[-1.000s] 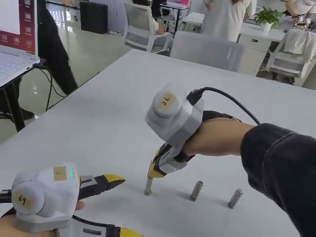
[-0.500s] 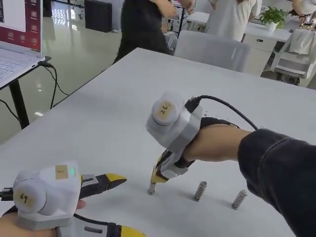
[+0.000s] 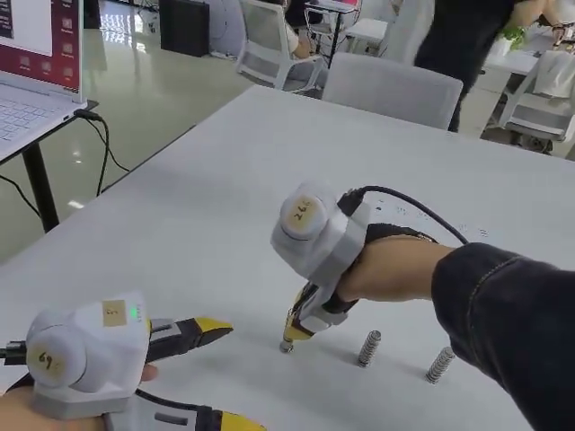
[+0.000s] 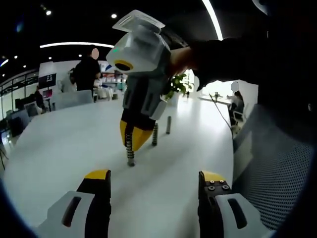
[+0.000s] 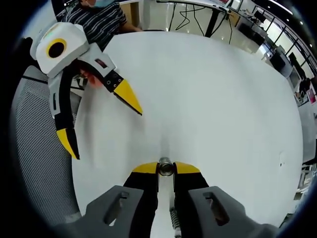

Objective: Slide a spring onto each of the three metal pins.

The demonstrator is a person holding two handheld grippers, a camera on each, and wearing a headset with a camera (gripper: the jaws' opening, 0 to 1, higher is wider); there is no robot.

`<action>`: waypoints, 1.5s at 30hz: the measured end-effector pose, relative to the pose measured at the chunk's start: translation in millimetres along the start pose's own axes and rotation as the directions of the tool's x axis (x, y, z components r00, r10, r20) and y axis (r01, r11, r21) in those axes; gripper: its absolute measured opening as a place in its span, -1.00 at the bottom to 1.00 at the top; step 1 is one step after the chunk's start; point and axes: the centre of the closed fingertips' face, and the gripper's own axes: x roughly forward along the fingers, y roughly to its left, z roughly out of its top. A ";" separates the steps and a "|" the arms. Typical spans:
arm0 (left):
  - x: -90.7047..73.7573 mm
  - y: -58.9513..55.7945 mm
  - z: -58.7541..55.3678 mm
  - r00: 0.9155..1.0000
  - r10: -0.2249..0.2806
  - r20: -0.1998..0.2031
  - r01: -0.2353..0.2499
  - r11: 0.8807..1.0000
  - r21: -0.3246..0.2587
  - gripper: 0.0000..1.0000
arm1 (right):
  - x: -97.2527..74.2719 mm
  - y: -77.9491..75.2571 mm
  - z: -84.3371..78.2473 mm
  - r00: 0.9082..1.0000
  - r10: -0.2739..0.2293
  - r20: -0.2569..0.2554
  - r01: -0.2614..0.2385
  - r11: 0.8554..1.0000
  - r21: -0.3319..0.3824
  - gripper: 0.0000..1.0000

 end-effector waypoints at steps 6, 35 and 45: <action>-2.1 0.3 -1.6 1.000 0.003 -0.004 -0.003 1.000 -0.001 0.34 | 7.9 -2.3 -2.6 1.000 0.001 -0.011 0.000 1.000 0.029 -0.83; -6.2 2.1 -3.7 1.000 0.011 -0.006 -0.011 1.000 -0.005 0.33 | 17.9 -4.0 -7.1 1.000 -0.004 -0.026 0.005 1.000 0.028 -0.67; -6.5 3.4 -1.5 1.000 0.017 -0.006 -0.017 1.000 0.001 0.35 | 0.1 -13.0 -15.9 0.999 -0.040 0.014 0.039 0.997 0.060 -0.47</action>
